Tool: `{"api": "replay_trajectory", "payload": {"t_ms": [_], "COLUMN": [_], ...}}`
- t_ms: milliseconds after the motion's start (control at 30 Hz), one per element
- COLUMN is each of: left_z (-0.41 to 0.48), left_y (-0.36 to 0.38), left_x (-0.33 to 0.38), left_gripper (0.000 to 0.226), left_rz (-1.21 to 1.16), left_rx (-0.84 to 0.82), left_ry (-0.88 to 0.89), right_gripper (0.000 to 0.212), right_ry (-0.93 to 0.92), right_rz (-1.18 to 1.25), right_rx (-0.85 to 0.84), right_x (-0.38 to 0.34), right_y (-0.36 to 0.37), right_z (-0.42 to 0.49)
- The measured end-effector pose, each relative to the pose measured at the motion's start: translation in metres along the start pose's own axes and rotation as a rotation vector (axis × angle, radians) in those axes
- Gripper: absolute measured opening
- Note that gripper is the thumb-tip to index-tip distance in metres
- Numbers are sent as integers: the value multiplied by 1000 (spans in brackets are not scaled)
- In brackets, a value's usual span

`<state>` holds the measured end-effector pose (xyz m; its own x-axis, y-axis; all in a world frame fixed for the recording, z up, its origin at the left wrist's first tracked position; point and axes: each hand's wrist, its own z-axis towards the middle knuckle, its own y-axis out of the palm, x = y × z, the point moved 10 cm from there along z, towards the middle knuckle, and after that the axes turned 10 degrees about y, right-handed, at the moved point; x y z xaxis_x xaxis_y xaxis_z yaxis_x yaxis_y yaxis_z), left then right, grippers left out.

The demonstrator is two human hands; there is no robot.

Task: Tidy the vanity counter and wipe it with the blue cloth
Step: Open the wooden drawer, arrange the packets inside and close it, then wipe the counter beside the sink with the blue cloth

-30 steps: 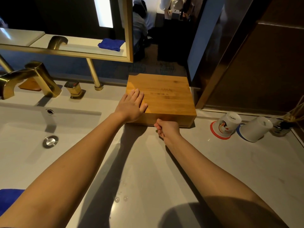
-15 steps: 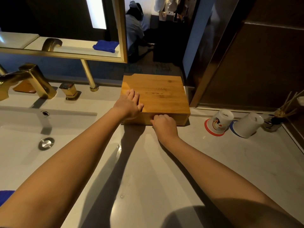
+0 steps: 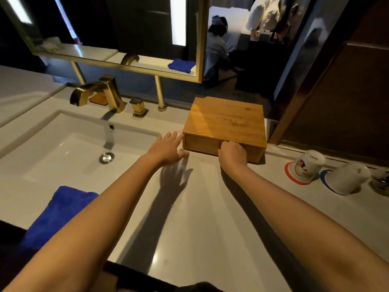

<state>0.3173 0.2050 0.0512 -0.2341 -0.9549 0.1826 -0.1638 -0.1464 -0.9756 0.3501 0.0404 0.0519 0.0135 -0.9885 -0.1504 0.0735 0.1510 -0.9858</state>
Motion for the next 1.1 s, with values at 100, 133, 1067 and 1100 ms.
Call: {"api": "replay_trajectory", "payload": {"t_ms": [100, 133, 1067, 1100], "left_z": [-56, -75, -283, -284], "left_y": [10, 15, 45, 44], "left_x": [-37, -50, -123, -121], "left_gripper": [65, 66, 23, 23], "left_rz": [-92, -109, 73, 55], "left_rx": [11, 4, 352, 383], "left_ry": [-143, -185, -882, -866], "right_gripper": [7, 8, 53, 53], "right_ry": [-41, -60, -411, -411], "right_rz": [126, 162, 301, 303], "right_rx": [71, 61, -269, -265], "right_x": [-5, -8, -12, -12], "right_y": [-8, -7, 85, 85], "right_z": [-13, -18, -182, -182]}}
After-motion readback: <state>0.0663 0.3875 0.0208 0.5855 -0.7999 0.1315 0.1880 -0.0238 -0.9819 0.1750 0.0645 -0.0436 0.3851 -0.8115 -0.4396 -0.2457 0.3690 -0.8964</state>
